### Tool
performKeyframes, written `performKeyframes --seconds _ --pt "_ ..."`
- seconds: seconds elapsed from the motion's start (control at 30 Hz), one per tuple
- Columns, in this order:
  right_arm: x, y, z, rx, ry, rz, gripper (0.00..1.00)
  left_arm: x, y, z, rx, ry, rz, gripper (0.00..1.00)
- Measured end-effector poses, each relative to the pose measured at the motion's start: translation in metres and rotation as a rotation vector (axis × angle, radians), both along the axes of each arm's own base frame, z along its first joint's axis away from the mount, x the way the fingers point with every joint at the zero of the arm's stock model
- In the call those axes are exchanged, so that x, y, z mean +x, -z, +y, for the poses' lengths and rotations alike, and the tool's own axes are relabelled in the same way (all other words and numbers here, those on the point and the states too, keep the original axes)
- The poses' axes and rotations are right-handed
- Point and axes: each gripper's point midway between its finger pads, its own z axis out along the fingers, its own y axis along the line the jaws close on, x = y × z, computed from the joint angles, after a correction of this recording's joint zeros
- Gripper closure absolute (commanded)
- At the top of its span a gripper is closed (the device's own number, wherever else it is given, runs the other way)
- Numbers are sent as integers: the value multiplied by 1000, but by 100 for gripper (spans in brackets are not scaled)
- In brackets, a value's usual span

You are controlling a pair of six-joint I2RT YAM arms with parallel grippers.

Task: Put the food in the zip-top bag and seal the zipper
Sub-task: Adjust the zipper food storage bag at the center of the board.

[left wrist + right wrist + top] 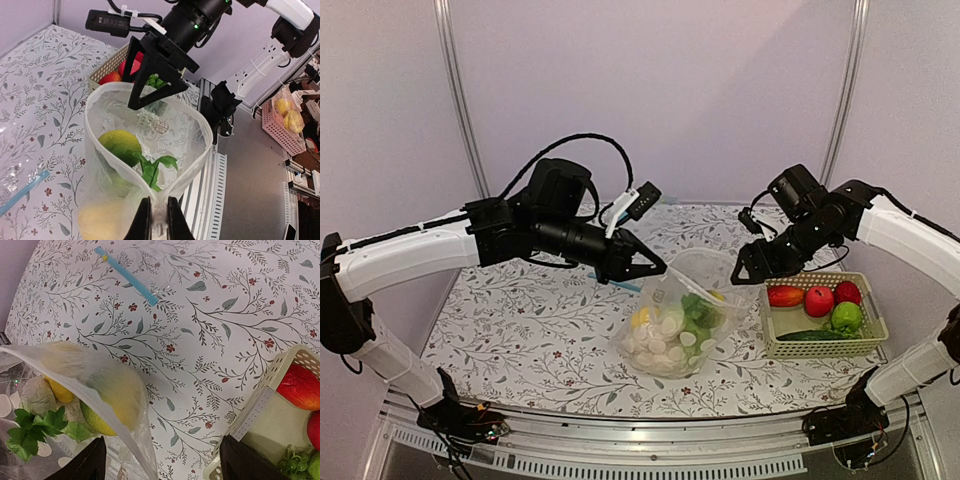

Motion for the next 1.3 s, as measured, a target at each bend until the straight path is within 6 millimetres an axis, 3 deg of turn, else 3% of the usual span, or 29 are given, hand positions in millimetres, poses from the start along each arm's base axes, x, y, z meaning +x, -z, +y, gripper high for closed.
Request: performKeyframes --seconds 0.1,0.27,0.53,0.7,0.87,0.97,1.07,1.2,1.3 --pt "-6 2 -4 -2 5 2 38 1 1 1 9 -2 -8 100" --pt "-8 -1 -8 3 26 -2 68 2 3 6 30 -16 -24 100" --pt "-7 0 -20 -29 58 13 90 2 -4 17 46 -41 -57 100" --pt "-3 -25 -22 -22 62 -25 100 2 -13 27 43 -58 -75 100" --pt "2 -60 -25 -15 62 -94 98 4 -17 36 40 -75 -86 100" --pt "0 -71 -26 1 58 -117 82 2 -11 39 47 -74 -76 100" --pt "-2 -68 -22 24 52 -106 73 0 -3 40 61 -69 -60 100" --pt "1 -49 -11 57 61 -46 55 1 -4 39 56 -67 -62 100" --pt "9 -34 1 72 72 -15 48 1 -4 39 56 -66 -62 100"
